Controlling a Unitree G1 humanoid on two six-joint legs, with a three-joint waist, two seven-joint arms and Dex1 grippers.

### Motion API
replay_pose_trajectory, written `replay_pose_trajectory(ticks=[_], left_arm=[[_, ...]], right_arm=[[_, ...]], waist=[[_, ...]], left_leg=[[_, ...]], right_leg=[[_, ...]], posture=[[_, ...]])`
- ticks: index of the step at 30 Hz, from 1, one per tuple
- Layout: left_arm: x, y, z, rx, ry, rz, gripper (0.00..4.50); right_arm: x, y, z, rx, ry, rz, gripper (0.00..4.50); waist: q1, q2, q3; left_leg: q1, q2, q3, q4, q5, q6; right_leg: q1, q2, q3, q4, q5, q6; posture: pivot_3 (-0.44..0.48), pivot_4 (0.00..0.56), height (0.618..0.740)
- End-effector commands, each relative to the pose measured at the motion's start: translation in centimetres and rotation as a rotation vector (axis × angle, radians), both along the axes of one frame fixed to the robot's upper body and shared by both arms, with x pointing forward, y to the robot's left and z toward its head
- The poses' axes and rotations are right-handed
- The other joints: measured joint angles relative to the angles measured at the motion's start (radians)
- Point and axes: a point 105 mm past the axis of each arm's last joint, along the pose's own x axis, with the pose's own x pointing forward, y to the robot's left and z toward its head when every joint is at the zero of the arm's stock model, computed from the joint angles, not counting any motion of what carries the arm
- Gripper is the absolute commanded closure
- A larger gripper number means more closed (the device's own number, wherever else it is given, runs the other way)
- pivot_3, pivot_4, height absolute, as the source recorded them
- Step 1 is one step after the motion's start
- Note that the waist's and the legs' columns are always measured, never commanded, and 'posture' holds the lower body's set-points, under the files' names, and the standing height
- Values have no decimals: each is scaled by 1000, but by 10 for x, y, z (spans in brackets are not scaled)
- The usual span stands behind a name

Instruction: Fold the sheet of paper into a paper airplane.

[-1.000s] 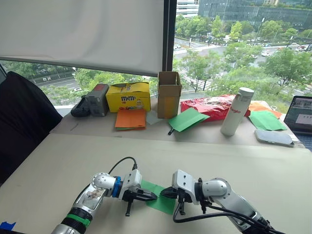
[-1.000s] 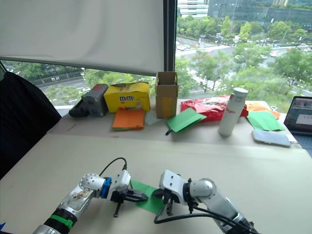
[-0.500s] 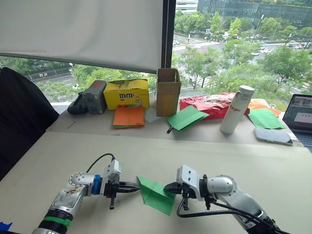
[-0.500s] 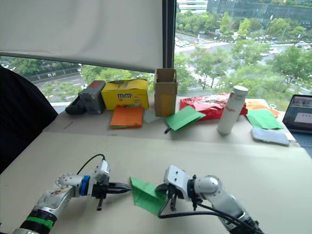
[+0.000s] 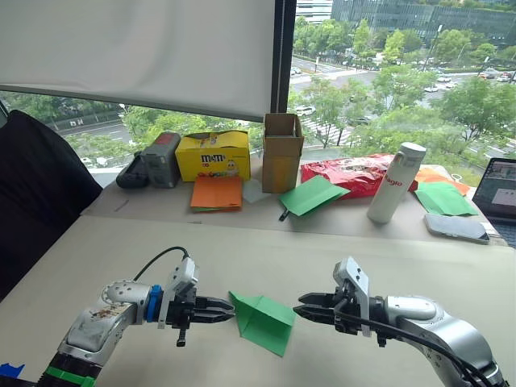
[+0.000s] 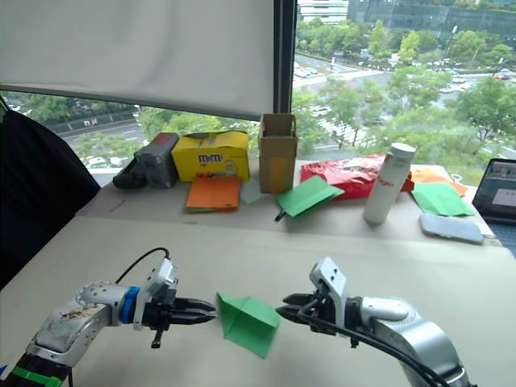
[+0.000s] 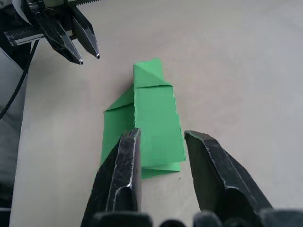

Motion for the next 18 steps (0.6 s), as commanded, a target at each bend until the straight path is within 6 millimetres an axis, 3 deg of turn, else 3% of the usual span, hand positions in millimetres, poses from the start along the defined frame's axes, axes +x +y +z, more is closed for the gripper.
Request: replay_pose_trajectory(ticks=[1,2,5,14,18], left_arm=[[0,3,4,23,-52,0,2344],[1,4,4,31,-65,7,2017],[0,5,3,44,-62,6,1057],[6,10,-1,73,-109,47,1057],[7,10,-3,63,-98,59,1009]], right_arm=[[2,1,-7,96,152,-95,1566],[3,2,-9,111,182,-107,1211],[5,5,-10,145,229,-119,1205],[1,17,-8,186,285,-44,1205],[-3,25,-13,213,321,-22,2395]], waist=[[-5,-1,1],[-6,0,1],[-6,1,2],[-6,1,2],[-7,1,2]], left_leg=[[1,0,0,0,0,0],[1,0,0,0,0,0],[1,0,0,0,0,0],[1,0,0,0,0,0],[1,0,0,0,0,0]], right_leg=[[1,0,0,0,0,0],[1,0,0,1,0,0],[0,0,0,0,0,-1],[0,1,0,-1,0,0],[0,1,0,-1,0,0]], posture=[[0,150,656],[0,150,656],[0,150,656],[0,150,656],[0,150,656]])
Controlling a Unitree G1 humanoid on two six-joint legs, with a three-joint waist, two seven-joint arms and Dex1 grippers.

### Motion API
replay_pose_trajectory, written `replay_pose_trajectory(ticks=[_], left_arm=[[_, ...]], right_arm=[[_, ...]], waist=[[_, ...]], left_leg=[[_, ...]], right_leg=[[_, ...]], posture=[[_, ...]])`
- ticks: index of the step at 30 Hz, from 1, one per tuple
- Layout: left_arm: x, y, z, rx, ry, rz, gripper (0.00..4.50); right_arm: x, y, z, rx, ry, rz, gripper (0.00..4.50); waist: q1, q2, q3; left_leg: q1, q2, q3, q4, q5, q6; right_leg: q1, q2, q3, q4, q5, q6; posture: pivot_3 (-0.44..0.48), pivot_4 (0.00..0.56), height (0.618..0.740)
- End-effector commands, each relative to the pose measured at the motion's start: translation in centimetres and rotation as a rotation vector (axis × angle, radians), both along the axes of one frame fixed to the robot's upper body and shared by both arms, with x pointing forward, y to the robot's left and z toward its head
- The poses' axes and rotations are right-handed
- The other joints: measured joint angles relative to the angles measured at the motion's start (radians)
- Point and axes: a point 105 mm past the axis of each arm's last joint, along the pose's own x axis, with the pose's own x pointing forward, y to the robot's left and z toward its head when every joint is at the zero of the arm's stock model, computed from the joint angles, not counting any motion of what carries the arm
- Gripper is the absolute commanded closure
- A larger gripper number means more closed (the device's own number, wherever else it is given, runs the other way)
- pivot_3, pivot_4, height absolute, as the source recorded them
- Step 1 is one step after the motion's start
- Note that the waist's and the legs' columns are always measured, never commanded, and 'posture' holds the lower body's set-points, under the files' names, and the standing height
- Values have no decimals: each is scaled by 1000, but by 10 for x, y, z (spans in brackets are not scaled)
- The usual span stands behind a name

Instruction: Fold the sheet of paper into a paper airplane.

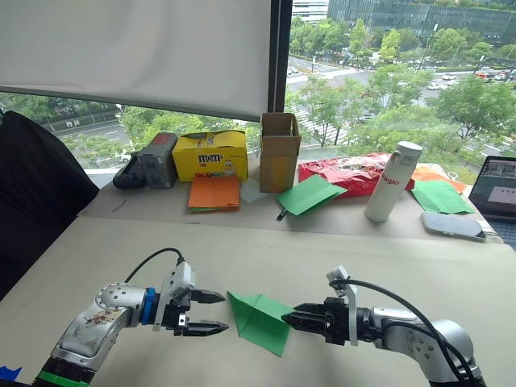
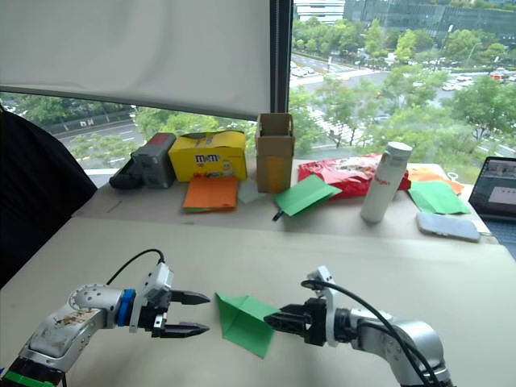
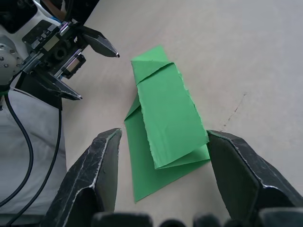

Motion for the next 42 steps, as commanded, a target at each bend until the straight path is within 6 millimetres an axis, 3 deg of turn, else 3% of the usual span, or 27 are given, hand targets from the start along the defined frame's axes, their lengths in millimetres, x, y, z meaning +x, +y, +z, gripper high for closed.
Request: replay_pose_trajectory(ticks=[1,6,10,14,18,22,24,26,29,34,39,42], left_arm=[[2,0,5,-15,-20,10,1009],[3,2,4,-20,-17,25,1009],[5,4,3,-18,-19,36,1009],[7,7,4,-24,-18,52,1009],[10,10,6,-30,-18,69,1009],[14,12,7,-35,-23,78,1009],[15,12,7,-40,-20,81,1009],[15,11,8,-44,-17,79,1009],[16,11,9,-52,-14,80,1009],[13,11,11,-66,-9,69,1009],[11,8,7,-68,-10,51,1009],[11,5,8,-87,-7,39,1009]], right_arm=[[-4,11,4,54,-1,39,2729],[-6,15,-2,63,22,60,4462],[-1,12,2,67,2,74,4488],[12,8,34,93,-135,92,4488],[38,5,86,61,-429,86,4488],[58,4,118,-175,-857,156,4488],[57,3,109,-412,-1138,334,4488],[52,4,98,-488,-1303,449,4488],[40,-1,62,-590,-1475,592,4488],[11,-5,20,-585,-1534,680,4488],[0,0,9,-555,-1477,626,4488],[-3,-1,15,-543,-1443,603,3603]], waist=[[0,0,0],[0,-1,0],[-2,-1,0],[-3,-1,1],[-3,0,2],[0,1,1],[5,1,1],[7,1,1],[10,0,1],[14,0,1],[4,-2,3],[1,-2,3]], left_leg=[[0,0,0,0,0,0],[0,0,0,0,0,0],[1,0,0,0,0,0],[1,0,1,0,0,0],[1,0,1,0,0,0],[2,1,0,0,0,0],[1,1,0,-1,0,0],[1,1,0,-1,0,0],[1,1,1,-1,0,0],[1,0,3,0,0,0],[1,1,5,1,0,-1],[1,1,5,2,0,-1]], right_leg=[[0,0,0,0,0,0],[0,0,0,0,0,0],[1,1,0,0,0,0],[0,2,0,0,0,0],[0,3,0,1,0,0],[-2,4,-2,0,0,0],[-2,4,-2,-1,0,0],[-2,5,-3,-3,0,0],[-1,4,-2,-4,1,0],[-2,3,-1,-1,1,0],[-1,3,1,4,1,0],[-2,5,1,7,0,-1]], posture=[[0,150,656],[0,150,656],[0,150,656],[0,150,656],[0,150,656],[0,150,656],[0,150,656],[0,150,656],[0,150,656],[0,150,656],[0,150,656],[0,150,656]])
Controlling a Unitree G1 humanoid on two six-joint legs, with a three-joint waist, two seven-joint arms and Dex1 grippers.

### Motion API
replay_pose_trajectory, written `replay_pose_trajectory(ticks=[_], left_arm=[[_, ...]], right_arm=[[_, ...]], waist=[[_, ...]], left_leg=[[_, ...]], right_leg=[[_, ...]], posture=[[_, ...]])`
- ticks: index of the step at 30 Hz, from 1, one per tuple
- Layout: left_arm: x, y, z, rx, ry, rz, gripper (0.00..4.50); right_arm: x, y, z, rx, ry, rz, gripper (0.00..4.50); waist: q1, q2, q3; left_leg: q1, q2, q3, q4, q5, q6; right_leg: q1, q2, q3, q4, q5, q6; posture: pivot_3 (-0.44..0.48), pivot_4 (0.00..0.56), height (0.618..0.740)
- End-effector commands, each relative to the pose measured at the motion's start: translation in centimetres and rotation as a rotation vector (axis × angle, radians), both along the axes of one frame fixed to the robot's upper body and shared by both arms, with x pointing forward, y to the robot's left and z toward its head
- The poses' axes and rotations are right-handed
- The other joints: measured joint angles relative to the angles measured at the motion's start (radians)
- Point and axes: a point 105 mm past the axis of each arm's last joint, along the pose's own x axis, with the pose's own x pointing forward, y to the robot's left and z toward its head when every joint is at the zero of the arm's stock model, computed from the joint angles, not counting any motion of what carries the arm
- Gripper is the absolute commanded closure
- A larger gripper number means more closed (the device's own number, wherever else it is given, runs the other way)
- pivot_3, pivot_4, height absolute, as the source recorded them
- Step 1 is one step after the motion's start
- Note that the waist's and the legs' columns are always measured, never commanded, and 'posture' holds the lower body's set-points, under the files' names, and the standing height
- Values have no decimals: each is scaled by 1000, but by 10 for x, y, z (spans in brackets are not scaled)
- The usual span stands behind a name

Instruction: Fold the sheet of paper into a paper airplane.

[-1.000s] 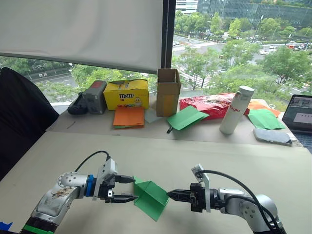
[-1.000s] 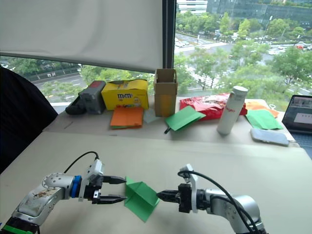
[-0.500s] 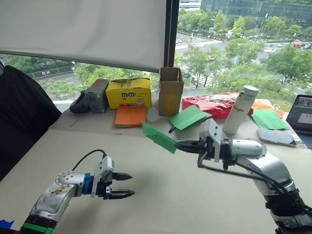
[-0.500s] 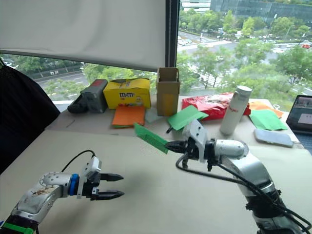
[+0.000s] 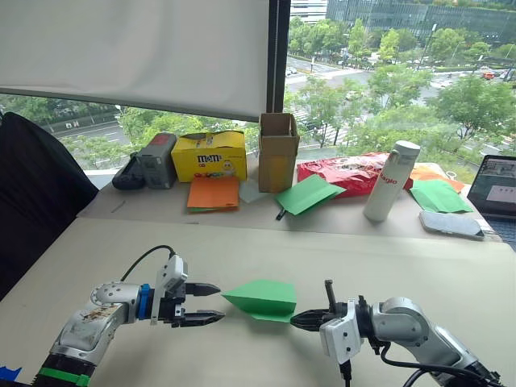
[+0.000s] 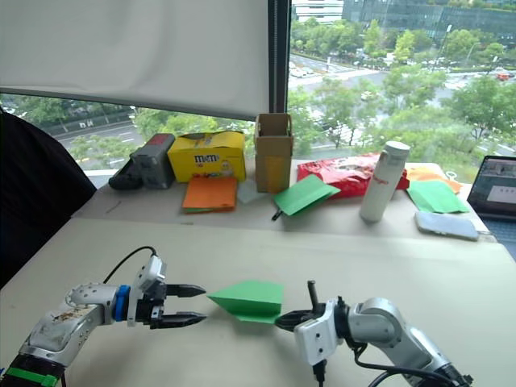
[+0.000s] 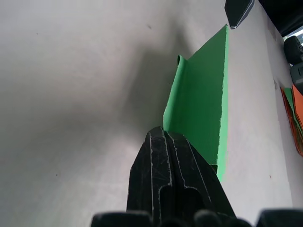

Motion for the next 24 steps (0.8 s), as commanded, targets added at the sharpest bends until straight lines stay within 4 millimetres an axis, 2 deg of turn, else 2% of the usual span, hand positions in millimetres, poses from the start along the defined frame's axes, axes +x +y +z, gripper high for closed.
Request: replay_pose_trajectory(ticks=[1,4,7,10,12,16,21,22,24], left_arm=[[0,-4,7,-24,-26,-28,1009],[-1,-7,16,-78,-14,-41,1009],[-5,-17,44,-228,28,-70,1009],[0,-24,58,-267,29,-73,1009],[12,-29,60,-251,25,-41,1572],[41,-40,42,-140,-20,41,2801],[38,-60,18,-33,-10,-20,4493],[34,-63,11,-7,-7,-38,4500],[25,-64,-5,41,5,-77,4500]], right_arm=[[-1,2,23,52,-19,-14,3303],[-6,-8,39,52,-5,-41,2169],[-12,-24,55,68,98,-94,1205],[-14,-35,57,87,230,-172,1205],[-9,-39,60,127,287,-232,1178],[2,-39,60,165,300,-310,2294],[-7,-33,52,168,338,-337,4075],[-8,-32,51,167,339,-341,4420],[-8,-33,50,166,334,-358,4488]], waist=[[0,0,0],[3,0,0],[10,0,0],[15,-2,1],[16,-4,2],[16,-3,2],[20,-2,1],[21,-2,1],[20,-2,1]], left_leg=[[0,0,0,0,0,0],[0,0,0,1,0,0],[0,-1,-1,1,0,0],[-1,-1,-1,1,0,0],[0,0,-2,1,0,0],[0,-1,-1,1,0,0],[-1,-1,-1,0,0,0],[-1,-1,-2,0,0,0],[-1,-1,-2,0,0,0]], right_leg=[[0,0,0,0,0,0],[0,1,-1,0,0,0],[0,0,-1,-1,0,0],[1,0,-1,-2,0,0],[3,0,-1,-3,0,0],[3,1,-1,-3,0,0],[2,1,-1,-4,0,0],[2,1,-1,-5,0,0],[2,1,0,-6,0,0]], posture=[[0,150,656],[0,150,656],[0,150,656],[0,150,656],[0,150,656],[0,150,656],[0,150,656],[0,150,656],[0,150,656]])
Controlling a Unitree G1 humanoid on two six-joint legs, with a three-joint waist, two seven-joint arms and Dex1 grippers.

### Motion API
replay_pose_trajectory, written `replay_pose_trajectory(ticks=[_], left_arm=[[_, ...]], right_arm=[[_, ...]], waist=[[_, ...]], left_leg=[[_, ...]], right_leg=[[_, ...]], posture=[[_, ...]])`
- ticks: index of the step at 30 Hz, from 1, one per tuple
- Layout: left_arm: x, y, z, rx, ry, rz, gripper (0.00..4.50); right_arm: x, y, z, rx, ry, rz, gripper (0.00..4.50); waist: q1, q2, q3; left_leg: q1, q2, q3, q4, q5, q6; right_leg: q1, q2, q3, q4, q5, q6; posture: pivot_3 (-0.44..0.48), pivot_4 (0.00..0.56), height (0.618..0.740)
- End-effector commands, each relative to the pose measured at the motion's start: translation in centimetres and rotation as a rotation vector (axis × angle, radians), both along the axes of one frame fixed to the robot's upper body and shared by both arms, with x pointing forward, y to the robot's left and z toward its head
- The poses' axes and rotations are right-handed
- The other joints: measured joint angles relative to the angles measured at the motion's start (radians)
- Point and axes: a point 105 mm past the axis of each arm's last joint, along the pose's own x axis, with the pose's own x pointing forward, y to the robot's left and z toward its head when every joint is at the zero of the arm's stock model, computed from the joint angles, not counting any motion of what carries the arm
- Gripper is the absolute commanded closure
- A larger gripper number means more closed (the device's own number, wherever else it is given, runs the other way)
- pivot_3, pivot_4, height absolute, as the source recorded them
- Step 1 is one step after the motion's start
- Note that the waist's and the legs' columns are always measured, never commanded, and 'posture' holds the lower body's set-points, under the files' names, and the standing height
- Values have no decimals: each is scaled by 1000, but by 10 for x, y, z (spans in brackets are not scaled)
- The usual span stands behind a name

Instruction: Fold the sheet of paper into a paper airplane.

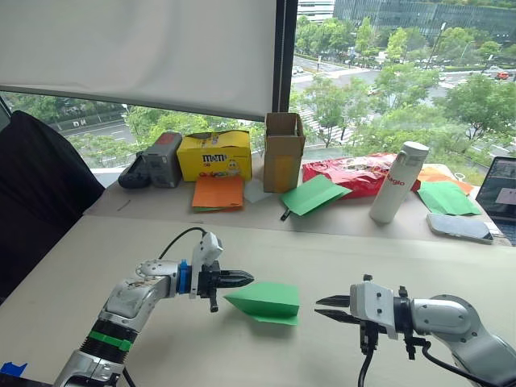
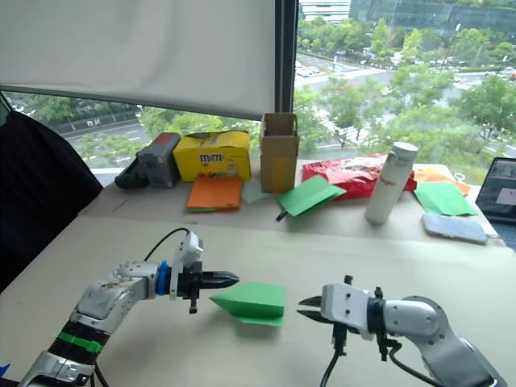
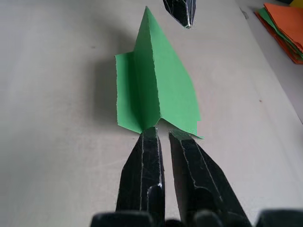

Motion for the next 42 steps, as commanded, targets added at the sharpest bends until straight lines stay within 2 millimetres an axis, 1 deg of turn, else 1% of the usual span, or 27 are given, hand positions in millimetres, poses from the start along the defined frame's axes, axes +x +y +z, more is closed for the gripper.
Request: replay_pose_trajectory(ticks=[1,4,7,9,12,14,16,18,21,23,25,27,30,32,34,36,37,39,42], left_arm=[[-12,-3,-14,57,-18,-55,4500],[-21,-1,-30,93,0,-66,4500],[-30,2,-51,158,0,-88,4500],[-36,1,-61,181,0,-102,4500],[-41,-1,-69,200,-10,-112,4500],[-44,-2,-72,203,-13,-115,4500],[-46,-3,-73,194,-7,-110,4500],[-46,-2,-74,193,-10,-104,4500],[-44,-2,-73,188,-14,-95,4500],[-45,-1,-73,186,-14,-99,4500],[-46,-1,-73,182,-11,-97,4500],[-48,-2,-71,172,2,-91,4500],[-50,0,-64,163,8,-56,4500],[-52,6,-61,166,22,-30,4500],[-53,13,-53,141,35,22,4500],[-58,20,-48,136,40,54,4500],[-59,22,-48,140,41,62,4500],[-64,23,-55,132,80,104,4500],[-67,14,-66,124,118,132,4500]], right_arm=[[2,0,6,1,-42,-29,4488],[1,-4,1,-15,-28,-59,4488],[-2,-5,-3,-24,-14,-63,4488],[-2,-5,-3,-21,-8,-66,4488],[1,-3,-1,7,-2,-86,4488],[5,2,2,67,23,-104,4488],[4,13,4,131,71,-88,4488],[1,22,-1,149,109,-59,4488],[3,41,-16,158,174,-29,4488],[5,52,-31,127,217,-20,4488],[8,62,-38,151,257,-33,4488],[13,64,-45,153,297,-63,4488],[17,60,-60,127,371,-118,4488],[19,58,-65,135,411,-150,4488],[16,55,-71,116,444,-154,4488],[14,56,-73,101,444,-149,4488],[14,56,-73,99,439,-147,4488],[14,58,-73,100,434,-145,4488],[14,57,-72,104,437,-147,4488]], waist=[[-1,0,0],[-1,0,0],[1,0,0],[1,2,-2],[1,2,-3],[0,3,-5],[0,3,-6],[1,3,-6],[-1,3,-7],[-2,4,-8],[0,4,-8],[0,4,-8],[-2,4,-8],[-3,4,-9],[-9,4,-9],[-13,4,-9],[-14,4,-9],[-14,4,-9],[-12,5,-10]], left_leg=[[0,0,1,0,0,0],[0,0,1,0,0,0],[0,0,1,0,0,0],[0,0,1,0,0,0],[1,-1,2,0,0,0],[1,0,2,0,0,0],[1,0,2,0,0,0],[1,0,2,0,0,0],[1,-1,2,0,0,0],[1,-1,2,0,0,0],[1,-1,2,0,0,0],[1,-1,2,0,0,0],[1,-1,2,0,0,0],[1,-1,2,0,0,0],[2,0,1,0,0,0],[2,0,1,0,0,0],[2,0,1,0,0,0],[2,1,0,0,0,0],[3,0,1,0,0,0]], right_leg=[[1,0,0,0,0,0],[1,-1,0,0,0,0],[0,0,0,0,0,0],[1,0,0,0,0,0],[1,0,0,0,0,0],[1,0,0,0,0,0],[1,0,0,0,0,0],[2,0,0,0,0,0],[2,1,0,0,0,1],[2,1,0,0,0,0],[1,1,0,0,0,0],[1,1,-1,1,0,0],[1,0,0,1,0,0],[1,0,0,1,0,0],[1,0,0,1,0,0],[1,0,0,2,0,0],[0,0,0,2,0,0],[1,-1,-1,2,0,1],[1,-1,-1,2,0,1]], posture=[[0,150,656],[0,150,656],[0,150,656],[0,150,656],[0,150,656],[0,150,656],[0,150,656],[0,150,656],[0,150,656],[0,150,656],[0,150,656],[0,150,656],[0,150,656],[0,150,656],[0,150,656],[0,150,656],[0,150,656],[0,150,656],[0,150,656]])
